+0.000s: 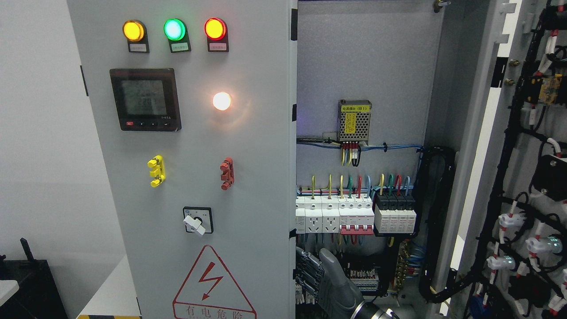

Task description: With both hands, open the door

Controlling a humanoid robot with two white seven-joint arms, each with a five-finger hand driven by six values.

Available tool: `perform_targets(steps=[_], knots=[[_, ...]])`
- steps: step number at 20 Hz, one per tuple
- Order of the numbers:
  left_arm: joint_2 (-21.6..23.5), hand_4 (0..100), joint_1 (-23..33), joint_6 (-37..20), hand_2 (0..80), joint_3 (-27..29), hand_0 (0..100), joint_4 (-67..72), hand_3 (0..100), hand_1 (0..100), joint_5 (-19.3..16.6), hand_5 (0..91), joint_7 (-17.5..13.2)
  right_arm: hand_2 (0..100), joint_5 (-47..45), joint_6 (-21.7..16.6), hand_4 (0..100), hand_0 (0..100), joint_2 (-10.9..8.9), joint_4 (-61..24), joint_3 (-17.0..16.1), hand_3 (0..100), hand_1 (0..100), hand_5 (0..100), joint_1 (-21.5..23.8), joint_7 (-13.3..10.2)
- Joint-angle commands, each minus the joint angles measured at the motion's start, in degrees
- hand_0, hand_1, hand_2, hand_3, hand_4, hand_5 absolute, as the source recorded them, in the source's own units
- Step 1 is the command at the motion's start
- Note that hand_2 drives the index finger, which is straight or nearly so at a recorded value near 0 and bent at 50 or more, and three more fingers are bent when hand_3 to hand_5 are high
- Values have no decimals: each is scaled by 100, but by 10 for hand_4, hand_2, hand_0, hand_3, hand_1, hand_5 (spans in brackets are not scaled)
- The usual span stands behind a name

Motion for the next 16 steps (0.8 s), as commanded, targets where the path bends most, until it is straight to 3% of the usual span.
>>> perform_targets(steps=[1,4,8,16], knots=[[0,29,0,3,0,0,0,-1,0,0,0,0,2,0,-100,-3,0,0,-6,-62,71,0,0,0,-5,217],[0,29,0,3,0,0,0,-1,0,0,0,0,2,0,-100,-12,0,0,-6,-80,71,0,0,0,-5,244],[0,29,0,3,0,0,0,-1,0,0,0,0,2,0,-108,-21,0,0,20,-106,80,0,0,0,-5,639],[0,30,0,3,0,0,0,8,0,0,0,0,2,0,-108,-21,0,0,55,-247,177,0,0,0,57,806]])
